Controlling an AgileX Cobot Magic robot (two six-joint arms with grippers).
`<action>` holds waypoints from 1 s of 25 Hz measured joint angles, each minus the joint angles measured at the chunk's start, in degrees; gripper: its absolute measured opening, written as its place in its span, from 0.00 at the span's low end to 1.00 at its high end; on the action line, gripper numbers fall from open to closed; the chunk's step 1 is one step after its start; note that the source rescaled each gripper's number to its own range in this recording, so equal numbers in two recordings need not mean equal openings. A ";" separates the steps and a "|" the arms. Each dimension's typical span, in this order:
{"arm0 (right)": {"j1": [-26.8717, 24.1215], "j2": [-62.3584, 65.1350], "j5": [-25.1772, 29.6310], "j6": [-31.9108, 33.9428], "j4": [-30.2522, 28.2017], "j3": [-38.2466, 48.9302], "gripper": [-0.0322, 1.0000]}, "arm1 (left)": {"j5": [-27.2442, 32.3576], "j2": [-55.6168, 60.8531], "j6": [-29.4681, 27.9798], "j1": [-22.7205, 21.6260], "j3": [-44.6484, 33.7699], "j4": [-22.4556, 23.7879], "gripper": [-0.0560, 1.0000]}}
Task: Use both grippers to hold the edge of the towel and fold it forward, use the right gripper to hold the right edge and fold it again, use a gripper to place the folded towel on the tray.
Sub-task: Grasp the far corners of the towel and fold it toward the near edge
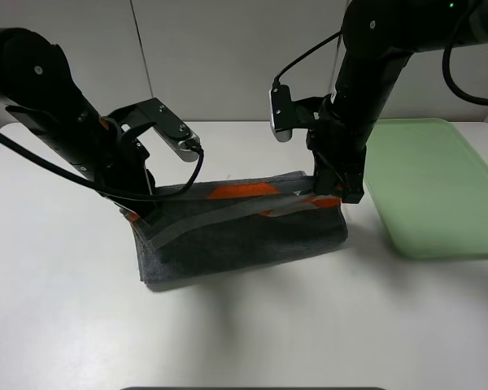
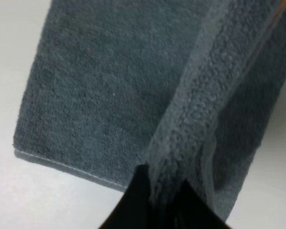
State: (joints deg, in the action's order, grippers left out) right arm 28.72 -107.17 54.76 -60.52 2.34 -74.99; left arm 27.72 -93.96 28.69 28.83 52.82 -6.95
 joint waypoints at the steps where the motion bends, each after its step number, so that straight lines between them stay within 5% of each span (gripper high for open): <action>1: 0.00 -0.39 -0.69 -0.04 0.00 0.00 0.03 | -0.39 0.00 0.00 -0.14 0.00 0.00 0.05; 15: 0.00 -3.59 -6.37 -0.04 -2.34 0.00 0.03 | -2.98 -6.09 0.10 -0.38 2.37 0.90 0.05; 25: 0.00 -6.61 -9.62 -0.04 -1.22 -4.30 0.03 | -4.41 -6.21 -0.06 -6.50 3.62 0.69 0.05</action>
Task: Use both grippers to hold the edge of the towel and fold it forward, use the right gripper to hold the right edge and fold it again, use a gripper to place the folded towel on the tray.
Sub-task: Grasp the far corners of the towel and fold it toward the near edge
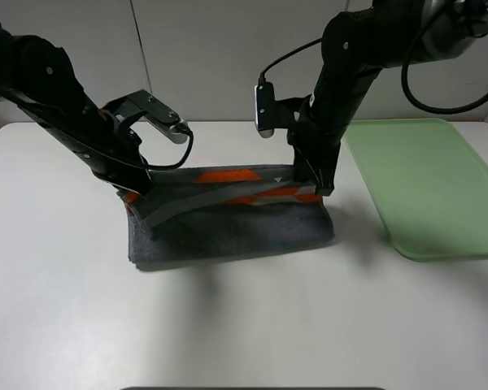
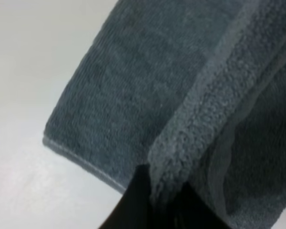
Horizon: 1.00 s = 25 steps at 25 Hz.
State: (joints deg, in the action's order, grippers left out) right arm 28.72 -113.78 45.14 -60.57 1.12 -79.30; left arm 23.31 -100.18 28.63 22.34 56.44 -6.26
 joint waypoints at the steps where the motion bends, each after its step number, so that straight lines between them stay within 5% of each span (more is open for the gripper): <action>1: 0.00 -0.50 0.00 0.00 0.12 -0.43 0.03 | 0.01 0.00 0.00 -0.19 0.00 0.07 0.05; 25: 0.00 -2.76 -1.46 4.98 -0.44 -1.44 0.03 | -7.71 -0.29 0.00 -0.34 0.00 3.84 0.05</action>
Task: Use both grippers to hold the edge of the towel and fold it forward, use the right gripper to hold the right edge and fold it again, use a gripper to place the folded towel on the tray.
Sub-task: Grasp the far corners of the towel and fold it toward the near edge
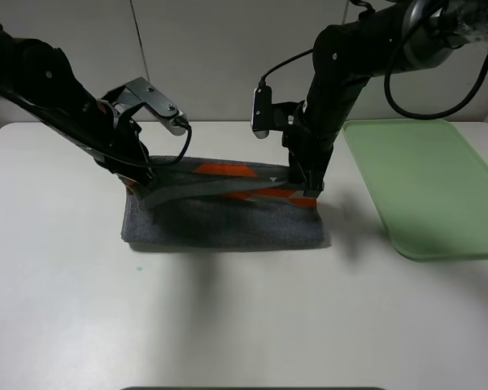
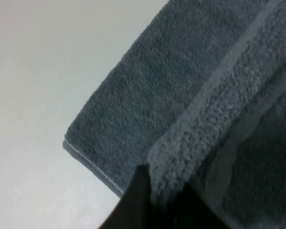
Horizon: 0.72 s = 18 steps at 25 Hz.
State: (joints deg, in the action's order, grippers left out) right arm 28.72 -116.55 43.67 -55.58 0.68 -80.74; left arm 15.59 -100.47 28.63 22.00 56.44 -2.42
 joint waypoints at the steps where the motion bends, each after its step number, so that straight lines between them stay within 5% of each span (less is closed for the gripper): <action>1: 0.00 0.00 0.00 -0.01 -0.06 0.00 0.03 | -0.26 0.00 0.00 0.00 0.00 0.00 0.05; 9: 0.00 0.00 0.00 0.31 -0.29 0.00 0.03 | -2.58 0.00 0.00 0.00 0.00 0.25 0.06; 12: 0.00 0.00 0.06 0.45 -0.68 0.00 0.03 | -2.73 0.00 0.00 0.00 0.00 0.62 0.14; 14: 0.00 0.00 0.06 1.69 -1.70 0.00 0.05 | -2.73 0.00 0.00 -0.19 0.00 0.82 0.29; 15: 0.00 0.00 -0.06 3.11 -2.09 0.00 0.11 | -2.73 0.00 -0.09 -0.31 0.00 0.82 0.41; 18: 0.00 0.00 -2.21 10.63 -4.06 0.00 0.66 | -2.89 0.00 -0.44 -0.57 -0.05 0.82 0.79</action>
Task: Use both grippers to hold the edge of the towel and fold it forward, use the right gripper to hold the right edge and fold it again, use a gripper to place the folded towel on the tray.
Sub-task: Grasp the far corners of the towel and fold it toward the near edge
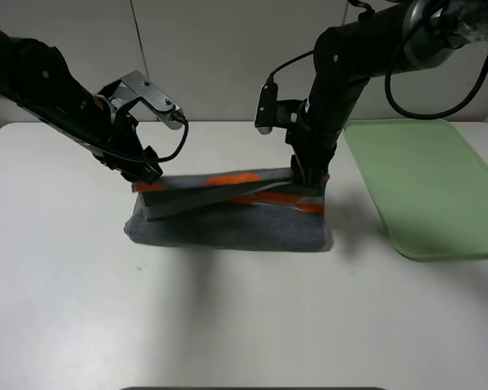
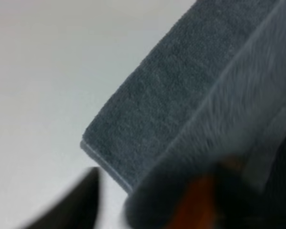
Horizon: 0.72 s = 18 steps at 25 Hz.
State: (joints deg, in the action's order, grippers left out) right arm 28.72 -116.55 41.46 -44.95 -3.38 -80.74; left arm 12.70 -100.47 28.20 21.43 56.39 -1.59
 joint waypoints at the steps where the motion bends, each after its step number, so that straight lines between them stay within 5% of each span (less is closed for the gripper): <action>1: 0.00 0.00 0.00 0.00 0.00 0.00 0.66 | -0.16 0.00 -0.06 0.00 0.00 0.00 0.87; 2: 0.00 0.00 -0.92 2.99 -1.60 0.00 0.80 | -0.28 0.00 -0.12 0.00 0.00 0.00 0.91; 5: 0.00 0.00 -2.27 9.34 -6.15 0.00 0.95 | -0.33 0.00 -0.18 0.00 0.00 0.00 0.98; 18: 0.00 0.00 -0.52 17.68 -7.07 0.00 1.00 | 2.23 0.00 -0.24 0.00 -0.06 0.01 1.00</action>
State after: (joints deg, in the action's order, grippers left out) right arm 28.72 -116.55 40.94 -27.27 -10.45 -80.74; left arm 14.93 -100.47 27.96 21.43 56.33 -1.59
